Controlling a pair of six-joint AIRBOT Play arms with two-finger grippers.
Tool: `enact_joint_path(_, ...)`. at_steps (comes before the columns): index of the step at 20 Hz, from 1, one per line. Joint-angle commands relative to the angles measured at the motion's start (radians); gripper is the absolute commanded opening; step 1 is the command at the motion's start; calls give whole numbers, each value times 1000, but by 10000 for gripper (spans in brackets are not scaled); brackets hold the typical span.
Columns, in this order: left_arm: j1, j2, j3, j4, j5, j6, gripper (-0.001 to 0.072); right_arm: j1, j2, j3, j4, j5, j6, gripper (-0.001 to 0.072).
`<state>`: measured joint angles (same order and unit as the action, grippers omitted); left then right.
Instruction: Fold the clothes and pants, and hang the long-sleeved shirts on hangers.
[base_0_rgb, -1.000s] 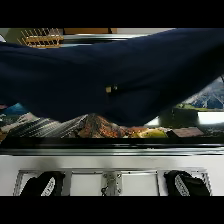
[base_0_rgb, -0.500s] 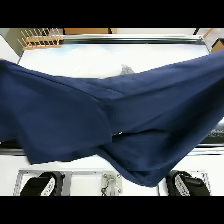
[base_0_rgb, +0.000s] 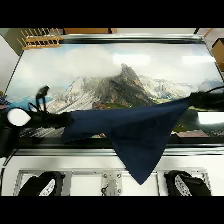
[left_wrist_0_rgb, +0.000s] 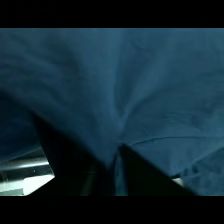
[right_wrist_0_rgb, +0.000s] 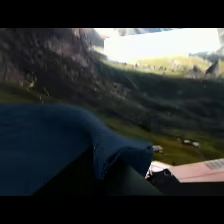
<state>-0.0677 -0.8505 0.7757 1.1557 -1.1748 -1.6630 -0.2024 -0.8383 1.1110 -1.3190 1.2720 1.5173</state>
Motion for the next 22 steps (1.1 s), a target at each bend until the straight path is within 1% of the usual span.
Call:
enact_joint_path(1, -8, -53, -100, -4, 40, 10, 583, 5, -2, -117, 2, 8, 0, 10)
enact_joint_path(2, 7, -69, -77, -2, 12, 18, 568, 5, -2, -117, 2, 8, 0, 10)
enact_joint_path(5, 79, -95, -56, 0, -42, 34, 568, 5, -2, -117, 2, 8, 0, 10)
enact_joint_path(8, 135, -97, -111, -5, -85, 53, 568, 5, -2, -117, 2, 8, 0, 11)
enact_joint_path(10, 137, -90, -163, -25, -119, 64, 567, 5, -2, -117, 3, 8, 0, 10)
enact_joint_path(12, 100, -50, -251, -91, -77, 77, 567, 5, -2, -117, 5, 8, 1, 10)
enact_joint_path(14, 26, 0, -340, -128, 28, 72, 567, 5, -2, -117, 13, 8, 1, 11)
enact_joint_path(17, -77, 25, -416, -166, 171, 24, 567, 5, -2, -117, 13, 8, 1, 11)
enact_joint_path(19, -135, 6, -416, -164, 201, 13, 567, 5, -2, -117, 13, 8, 1, 11)
enact_joint_path(22, -195, -78, -385, -160, 198, 14, 567, 5, -2, -117, 13, 8, 1, 11)
